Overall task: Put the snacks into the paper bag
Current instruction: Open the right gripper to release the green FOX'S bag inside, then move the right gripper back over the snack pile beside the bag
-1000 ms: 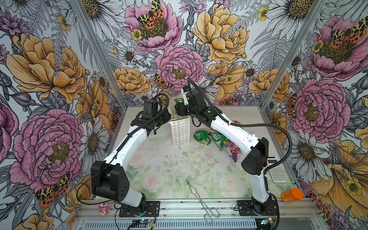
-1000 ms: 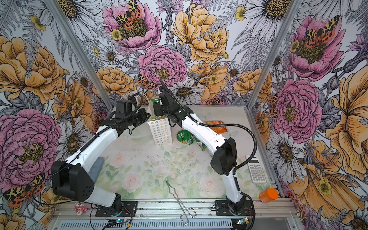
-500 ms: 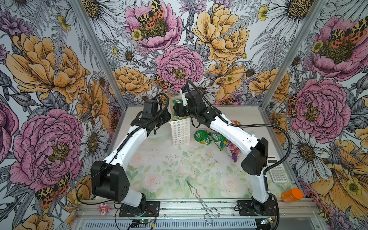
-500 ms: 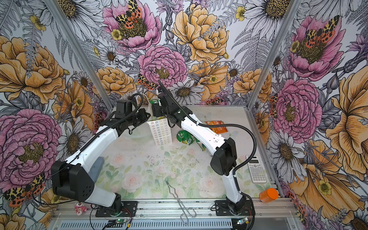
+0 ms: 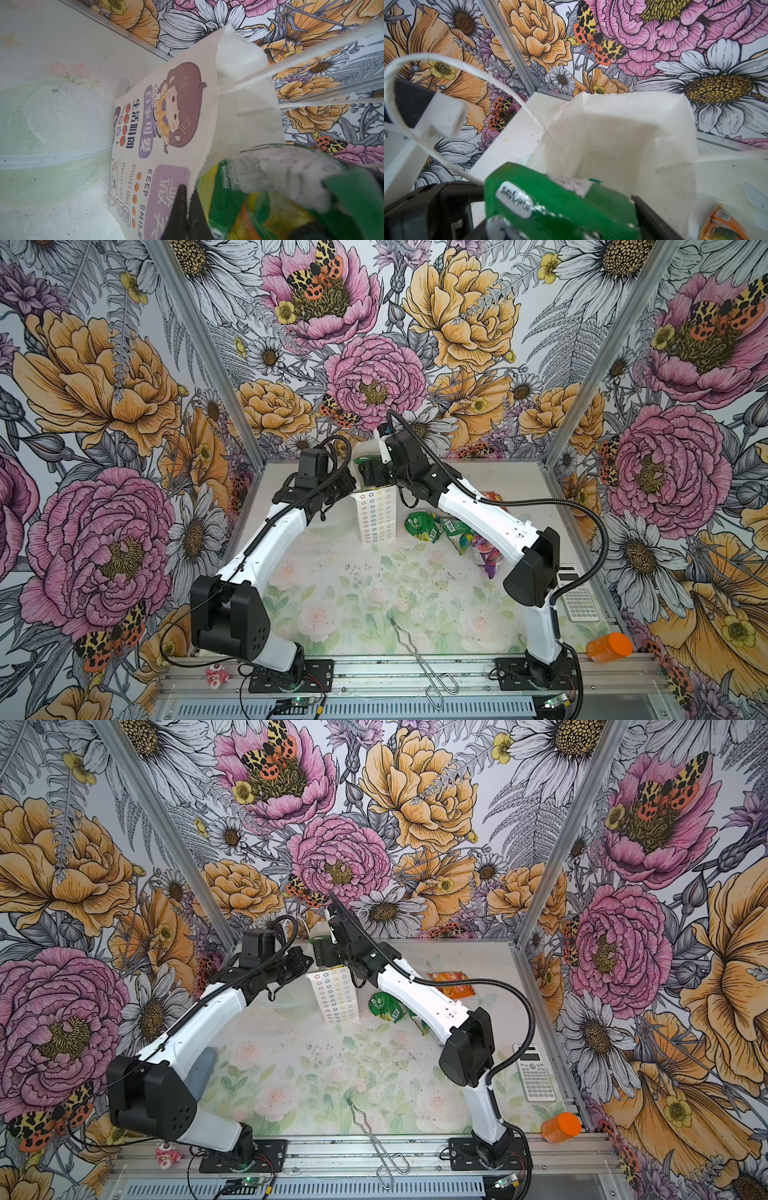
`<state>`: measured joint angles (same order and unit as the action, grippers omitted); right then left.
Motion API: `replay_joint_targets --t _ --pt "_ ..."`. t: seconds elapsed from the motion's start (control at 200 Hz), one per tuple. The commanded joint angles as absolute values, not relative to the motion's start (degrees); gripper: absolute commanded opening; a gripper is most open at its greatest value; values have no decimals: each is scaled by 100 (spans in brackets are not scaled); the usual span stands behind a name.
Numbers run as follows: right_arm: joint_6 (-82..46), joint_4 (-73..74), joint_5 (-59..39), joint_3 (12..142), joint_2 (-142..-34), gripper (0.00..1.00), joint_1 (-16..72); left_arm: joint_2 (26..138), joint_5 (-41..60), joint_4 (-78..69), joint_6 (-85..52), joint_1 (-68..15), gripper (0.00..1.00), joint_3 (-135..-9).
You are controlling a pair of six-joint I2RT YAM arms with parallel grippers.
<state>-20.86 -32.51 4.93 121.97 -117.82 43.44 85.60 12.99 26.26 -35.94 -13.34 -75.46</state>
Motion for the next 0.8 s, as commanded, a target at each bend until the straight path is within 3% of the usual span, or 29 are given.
replay_joint_targets --t 0.0,0.355,0.485,0.795 --pt "-2018 -3092 545 12216 -11424 88 4395 8450 1452 2473 -3638 -1275 0 -7474" --pt "-1794 -3094 573 12130 -11235 90 4437 8455 1441 2476 -3630 -1250 0 -7449" --pt "-1674 -3094 704 12030 -11128 100 4456 8436 1450 2470 -3624 -1231 0 -7429" --pt "-1414 -3094 1073 11619 -10774 100 4487 8359 1437 2470 -3621 -1130 0 -7352"
